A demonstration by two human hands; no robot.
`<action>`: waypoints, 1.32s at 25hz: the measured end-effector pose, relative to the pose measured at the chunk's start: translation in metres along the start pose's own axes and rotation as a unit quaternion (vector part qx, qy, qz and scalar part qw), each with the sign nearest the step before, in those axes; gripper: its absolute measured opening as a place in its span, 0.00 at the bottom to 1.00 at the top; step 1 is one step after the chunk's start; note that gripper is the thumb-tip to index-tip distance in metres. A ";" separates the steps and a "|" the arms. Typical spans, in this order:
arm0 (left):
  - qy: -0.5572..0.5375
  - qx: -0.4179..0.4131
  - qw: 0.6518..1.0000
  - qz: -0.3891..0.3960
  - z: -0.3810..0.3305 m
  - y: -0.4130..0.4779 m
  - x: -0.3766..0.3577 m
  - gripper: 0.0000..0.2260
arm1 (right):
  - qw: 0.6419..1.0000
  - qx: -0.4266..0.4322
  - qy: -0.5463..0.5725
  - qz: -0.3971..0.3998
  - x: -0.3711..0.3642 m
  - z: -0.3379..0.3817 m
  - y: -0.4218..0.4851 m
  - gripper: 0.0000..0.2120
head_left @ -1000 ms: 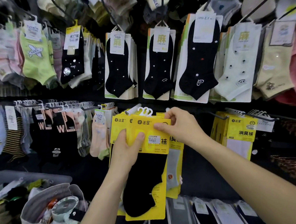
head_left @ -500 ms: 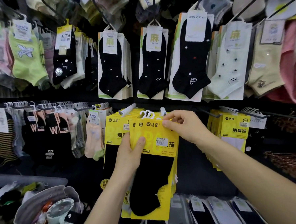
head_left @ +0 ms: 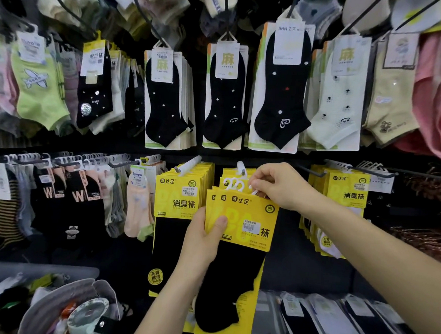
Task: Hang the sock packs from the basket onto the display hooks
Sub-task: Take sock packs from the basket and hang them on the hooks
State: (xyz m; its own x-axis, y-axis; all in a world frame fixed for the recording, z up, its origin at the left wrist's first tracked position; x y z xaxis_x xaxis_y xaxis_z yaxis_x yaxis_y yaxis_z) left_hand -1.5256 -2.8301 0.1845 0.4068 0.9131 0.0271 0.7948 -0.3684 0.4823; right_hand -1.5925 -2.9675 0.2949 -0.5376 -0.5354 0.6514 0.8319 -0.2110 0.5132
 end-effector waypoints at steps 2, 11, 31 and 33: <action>0.005 -0.002 1.000 0.002 0.000 -0.001 -0.001 0.05 | 1.000 0.004 -0.016 -0.025 0.003 0.001 0.005 0.09; 0.064 -0.050 0.986 -0.143 -0.018 0.009 0.088 0.09 | 0.997 0.001 -0.027 -0.078 0.006 0.004 0.042 0.08; -0.077 -0.011 0.993 -0.087 -0.014 0.005 0.018 0.07 | 0.999 -0.045 0.012 -0.024 -0.010 -0.008 0.001 0.09; -0.069 -0.018 0.993 -0.091 -0.013 0.005 0.017 0.08 | 0.998 -0.037 0.013 -0.039 -0.004 -0.013 -0.003 0.07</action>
State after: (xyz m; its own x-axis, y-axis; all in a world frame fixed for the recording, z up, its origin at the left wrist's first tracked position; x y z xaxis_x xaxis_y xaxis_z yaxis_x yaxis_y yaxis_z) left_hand -1.5205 -2.8141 0.1988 0.3172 0.9306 -0.1825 0.8452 -0.1901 0.4995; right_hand -1.5910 -2.9754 0.2831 -0.5977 -0.5355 0.5966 0.7964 -0.3113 0.5184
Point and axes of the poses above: each hand's wrist, its own y-axis towards the middle knuckle, its own x-axis out of the back of the hand, z = x × y, the point moved 9 cm from there along y, towards the middle knuckle
